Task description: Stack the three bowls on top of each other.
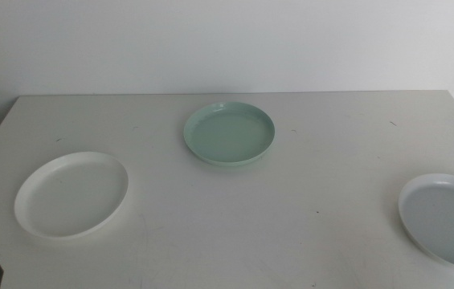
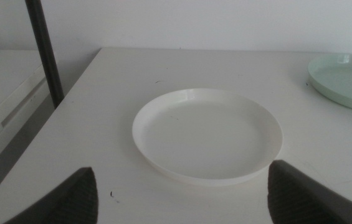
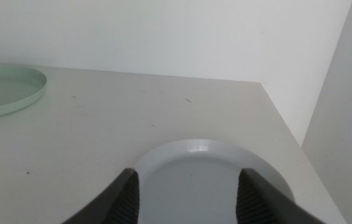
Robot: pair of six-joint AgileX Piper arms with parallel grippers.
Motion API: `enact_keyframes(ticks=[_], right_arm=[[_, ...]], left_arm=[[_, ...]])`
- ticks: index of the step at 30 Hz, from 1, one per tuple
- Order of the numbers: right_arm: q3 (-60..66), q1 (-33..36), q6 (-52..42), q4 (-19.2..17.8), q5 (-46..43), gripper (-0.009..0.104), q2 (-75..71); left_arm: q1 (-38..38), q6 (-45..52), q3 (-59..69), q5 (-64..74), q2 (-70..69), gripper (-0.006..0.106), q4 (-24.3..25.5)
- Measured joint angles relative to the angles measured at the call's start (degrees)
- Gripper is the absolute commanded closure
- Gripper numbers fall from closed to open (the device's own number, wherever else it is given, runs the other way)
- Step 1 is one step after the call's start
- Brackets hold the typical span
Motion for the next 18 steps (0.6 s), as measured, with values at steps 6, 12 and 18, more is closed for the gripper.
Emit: enact_keyframes(ticks=[6,12,18], right_arm=[[0.0,0.0,0.0,0.0,0.0,0.054,0.0],[0.0,0.0,0.0,0.0,0.0,0.054,0.0],[0.0,0.0,0.0,0.0,0.03,0.054,0.0]], left_arm=[[0.0,-0.26,-6.19,3.26,3.1,-0.005,-0.54],[0.0,-0.25,-18.73,11.26,13.16,-0.005,-0.54],[0.0,-0.25,-33.66,24.57,24.3,-0.005,-0.54]])
